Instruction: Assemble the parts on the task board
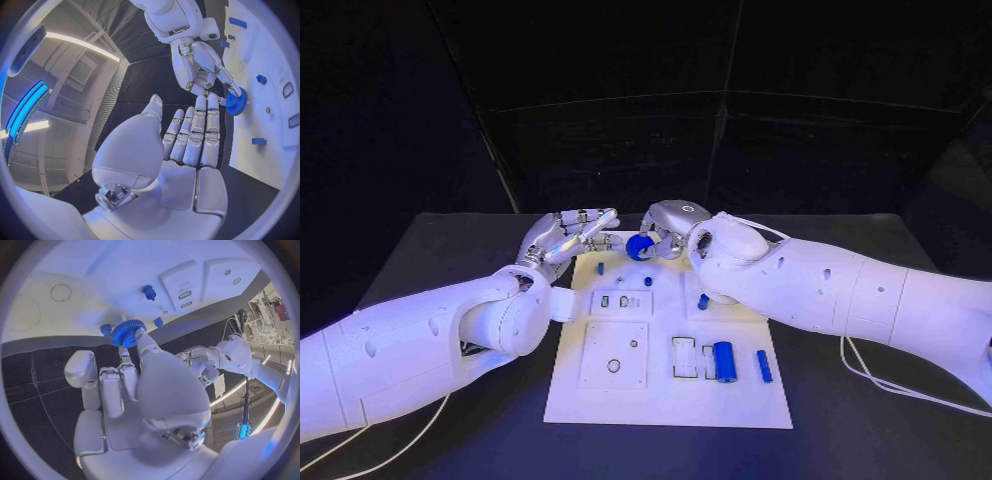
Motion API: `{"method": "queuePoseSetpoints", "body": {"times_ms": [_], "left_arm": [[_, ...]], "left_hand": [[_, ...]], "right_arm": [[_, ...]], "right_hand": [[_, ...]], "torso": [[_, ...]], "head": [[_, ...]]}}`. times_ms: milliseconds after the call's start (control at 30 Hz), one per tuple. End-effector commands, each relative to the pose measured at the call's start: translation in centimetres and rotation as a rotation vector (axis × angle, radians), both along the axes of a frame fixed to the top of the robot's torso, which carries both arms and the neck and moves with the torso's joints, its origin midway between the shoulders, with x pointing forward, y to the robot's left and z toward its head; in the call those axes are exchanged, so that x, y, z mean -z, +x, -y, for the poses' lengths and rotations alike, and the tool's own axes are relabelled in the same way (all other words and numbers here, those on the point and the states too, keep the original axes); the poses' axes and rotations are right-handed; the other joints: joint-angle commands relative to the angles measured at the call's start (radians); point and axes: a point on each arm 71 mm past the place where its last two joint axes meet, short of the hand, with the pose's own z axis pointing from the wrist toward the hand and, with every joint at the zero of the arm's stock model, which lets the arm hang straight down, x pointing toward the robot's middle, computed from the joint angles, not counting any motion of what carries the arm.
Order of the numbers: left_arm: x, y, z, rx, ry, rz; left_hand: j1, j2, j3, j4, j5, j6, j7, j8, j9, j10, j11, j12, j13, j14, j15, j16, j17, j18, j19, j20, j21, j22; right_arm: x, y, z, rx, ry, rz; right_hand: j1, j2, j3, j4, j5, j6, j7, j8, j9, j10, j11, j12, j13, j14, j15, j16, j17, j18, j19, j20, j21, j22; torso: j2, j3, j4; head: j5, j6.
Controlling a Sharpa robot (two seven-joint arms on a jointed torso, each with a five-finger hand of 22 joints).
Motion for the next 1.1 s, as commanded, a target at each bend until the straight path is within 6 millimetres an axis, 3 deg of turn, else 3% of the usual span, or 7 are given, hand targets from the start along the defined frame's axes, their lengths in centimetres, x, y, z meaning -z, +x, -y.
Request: {"method": "queuePoseSetpoints", "body": {"times_ms": [33,1100], "left_arm": [[-0.19,0.02,0.12,0.014,-0.004,0.010],[-0.26,0.03,0.00,0.012,-0.003,0.011]], "left_hand": [[0.004,0.008,0.000,-0.007,0.005,0.006,0.004,-0.004,-0.002,-0.001,0.002,-0.003,-0.001,0.005,0.000,-0.004,0.001,0.012,0.007,0.000,0.001,-0.002],[0.004,0.008,0.000,-0.007,0.005,0.006,0.004,-0.004,-0.002,-0.001,0.002,-0.003,-0.001,0.005,0.000,-0.004,0.001,0.012,0.007,0.000,0.001,-0.002]], "right_arm": [[0.06,0.11,-0.06,-0.005,-0.024,-0.007],[0.99,0.28,-0.49,0.008,-0.091,-0.066]], "right_hand": [[-0.010,-0.003,0.005,0.003,-0.004,0.013,-0.011,-0.001,0.005,0.002,0.005,0.002,0.070,0.096,-0.005,0.007,0.215,-0.009,-0.002,-0.003,0.002,-0.001],[-0.063,-0.060,-0.004,0.032,-0.036,-0.130,0.039,-0.111,-0.027,-0.059,0.051,-0.057,0.016,0.098,0.035,0.011,0.227,-0.008,-0.008,0.033,-0.001,-0.005]], "torso": [[-0.001,-0.0002,-0.0006],[0.000,0.0006,-0.0013]], "head": [[0.000,-0.002],[0.003,-0.010]]}}
